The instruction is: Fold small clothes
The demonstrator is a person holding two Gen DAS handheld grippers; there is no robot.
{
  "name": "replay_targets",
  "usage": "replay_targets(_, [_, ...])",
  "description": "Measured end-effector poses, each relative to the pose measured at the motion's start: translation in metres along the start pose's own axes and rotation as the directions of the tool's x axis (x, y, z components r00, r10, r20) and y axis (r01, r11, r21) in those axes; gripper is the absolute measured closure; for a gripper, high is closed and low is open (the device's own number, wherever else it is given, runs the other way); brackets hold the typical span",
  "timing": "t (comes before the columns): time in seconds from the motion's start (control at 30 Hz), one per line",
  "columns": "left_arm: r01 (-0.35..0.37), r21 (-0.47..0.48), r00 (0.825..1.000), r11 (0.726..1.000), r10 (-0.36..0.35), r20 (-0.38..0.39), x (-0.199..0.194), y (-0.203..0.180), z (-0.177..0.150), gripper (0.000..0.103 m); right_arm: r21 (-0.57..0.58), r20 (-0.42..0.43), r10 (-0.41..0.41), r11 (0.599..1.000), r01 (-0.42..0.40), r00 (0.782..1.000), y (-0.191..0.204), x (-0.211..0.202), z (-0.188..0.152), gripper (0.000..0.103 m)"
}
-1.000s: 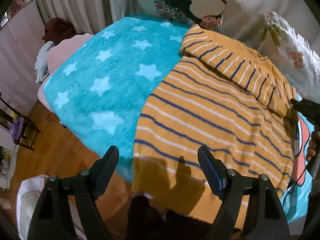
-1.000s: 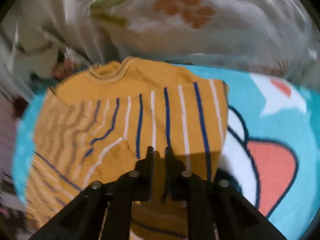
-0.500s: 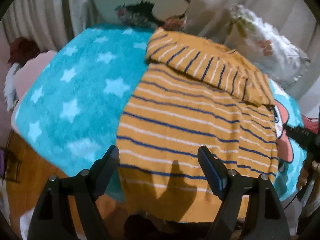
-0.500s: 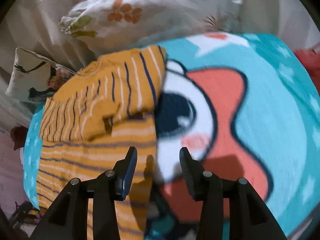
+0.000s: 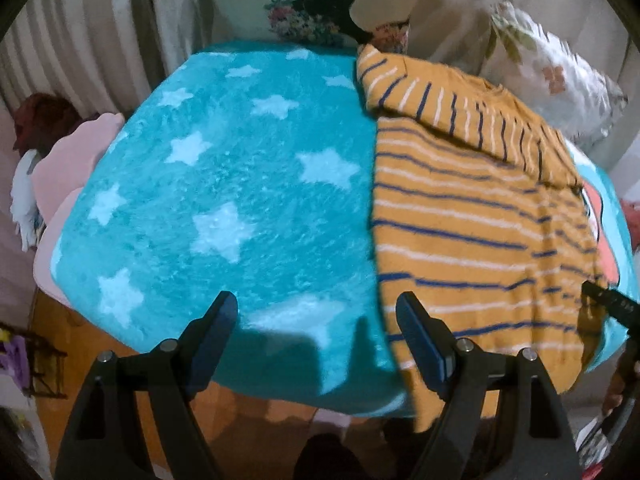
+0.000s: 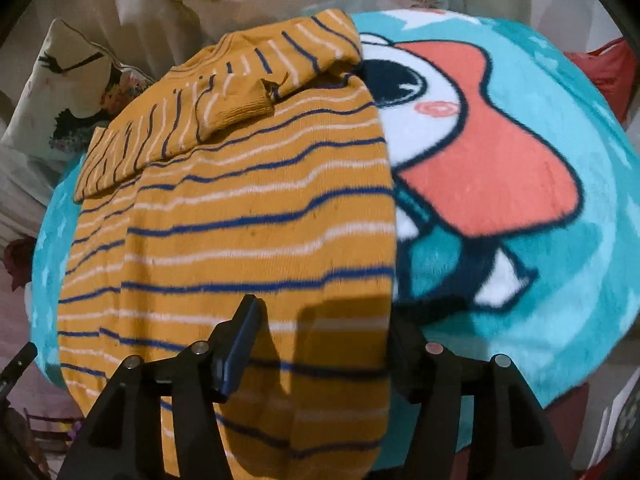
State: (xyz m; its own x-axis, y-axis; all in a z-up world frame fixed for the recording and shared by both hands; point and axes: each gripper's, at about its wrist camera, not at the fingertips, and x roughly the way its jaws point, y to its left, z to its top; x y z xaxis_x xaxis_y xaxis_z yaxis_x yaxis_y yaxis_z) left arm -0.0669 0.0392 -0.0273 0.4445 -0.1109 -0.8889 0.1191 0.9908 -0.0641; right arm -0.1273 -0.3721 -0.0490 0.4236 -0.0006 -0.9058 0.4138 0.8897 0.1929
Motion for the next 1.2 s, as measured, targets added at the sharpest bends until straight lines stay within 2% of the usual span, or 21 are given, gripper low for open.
replay_targets(0.17, [0.041,0.034,0.998,0.999,-0.039,-0.053,0.020,0.001,-0.009,0.022,0.005,0.014,-0.040,0.999,0.040,0.999,0.002,-0.011,-0.022,0.038])
replay_targets(0.23, [0.050,0.047,0.998,0.998,-0.048,-0.052,0.021,-0.005,-0.015,0.022,0.008,0.004,-0.036,0.999,0.036,0.999,0.004,-0.013,-0.029,0.033])
replay_targets(0.33, [0.062,0.067,0.997,0.996,-0.059,-0.044,0.018,-0.015,-0.024,0.022,-0.014,-0.005,-0.043,0.999,0.043,0.999,0.010,-0.011,-0.032,0.030])
replay_targets(0.5, [0.179,-0.016,0.979,0.984,-0.179,-0.095,0.031,-0.026,-0.026,0.021,-0.078,-0.011,-0.048,0.996,0.047,0.999,0.016,-0.009,-0.034,0.023])
replay_targets(0.57, [0.216,-0.070,0.968,0.974,-0.223,-0.117,0.037,-0.032,-0.029,0.017,-0.094,-0.015,-0.031,0.995,0.029,0.999,0.015,-0.010,-0.035,0.023])
replay_targets(0.63, [0.208,-0.081,0.973,0.975,-0.214,-0.086,0.035,-0.042,-0.033,0.012,-0.089,-0.028,0.018,0.996,-0.021,0.999,0.008,-0.014,-0.039,0.023])
replay_targets(0.7, [0.192,-0.061,0.977,0.979,-0.197,-0.079,0.035,-0.057,-0.038,0.012,-0.074,-0.037,0.078,0.994,-0.080,0.996,-0.003,-0.019,-0.044,0.024])
replay_targets(0.73, [0.182,-0.048,0.980,0.982,-0.185,-0.078,0.034,-0.062,-0.039,0.014,-0.074,-0.039,0.094,0.993,-0.097,0.995,-0.006,-0.021,-0.046,0.029])
replay_targets(0.77, [0.187,-0.036,0.979,0.982,-0.189,-0.078,0.033,-0.068,-0.041,0.031,-0.079,-0.044,0.101,0.991,-0.104,0.994,-0.010,-0.023,-0.047,0.034])
replay_targets(0.8, [0.182,-0.025,0.981,0.983,-0.183,-0.068,0.030,-0.073,-0.042,0.047,-0.089,-0.050,0.102,0.990,-0.106,0.994,-0.012,-0.025,-0.047,0.048])
replay_targets(0.83, [0.176,-0.014,0.982,0.984,-0.177,-0.070,0.028,-0.079,-0.045,0.082,-0.104,-0.060,0.113,0.987,-0.119,0.992,-0.015,-0.026,-0.049,0.063])
replay_targets(0.87, [0.178,-0.011,0.981,0.984,-0.178,-0.082,0.027,-0.084,-0.047,0.094,-0.110,-0.072,0.138,0.983,-0.145,0.988,-0.018,-0.028,-0.049,0.072])
replay_targets(0.9, [0.190,-0.035,0.978,0.981,-0.192,-0.081,0.025,-0.085,-0.049,0.095,-0.109,-0.088,0.182,0.975,-0.191,0.979,-0.022,-0.030,-0.050,0.083])
replay_targets(1.03, [0.185,-0.104,0.980,0.977,-0.192,-0.057,0.014,-0.085,-0.053,0.093,-0.140,-0.090,0.224,0.962,-0.235,0.970,-0.028,-0.038,-0.051,0.082])
replay_targets(1.1, [0.185,-0.147,0.978,0.972,-0.196,-0.064,0.014,-0.081,-0.055,0.083,-0.149,-0.101,0.225,0.960,-0.238,0.969,-0.031,-0.039,-0.053,0.081])
replay_targets(1.17, [0.213,-0.193,0.971,0.958,-0.230,-0.069,0.016,-0.078,-0.059,0.051,-0.144,-0.120,0.230,0.958,-0.246,0.966,-0.034,-0.035,-0.055,0.075])
replay_targets(1.2, [0.224,-0.211,0.968,0.951,-0.242,-0.066,0.018,-0.078,-0.061,0.044,-0.143,-0.130,0.236,0.957,-0.253,0.963,-0.036,-0.033,-0.057,0.071])
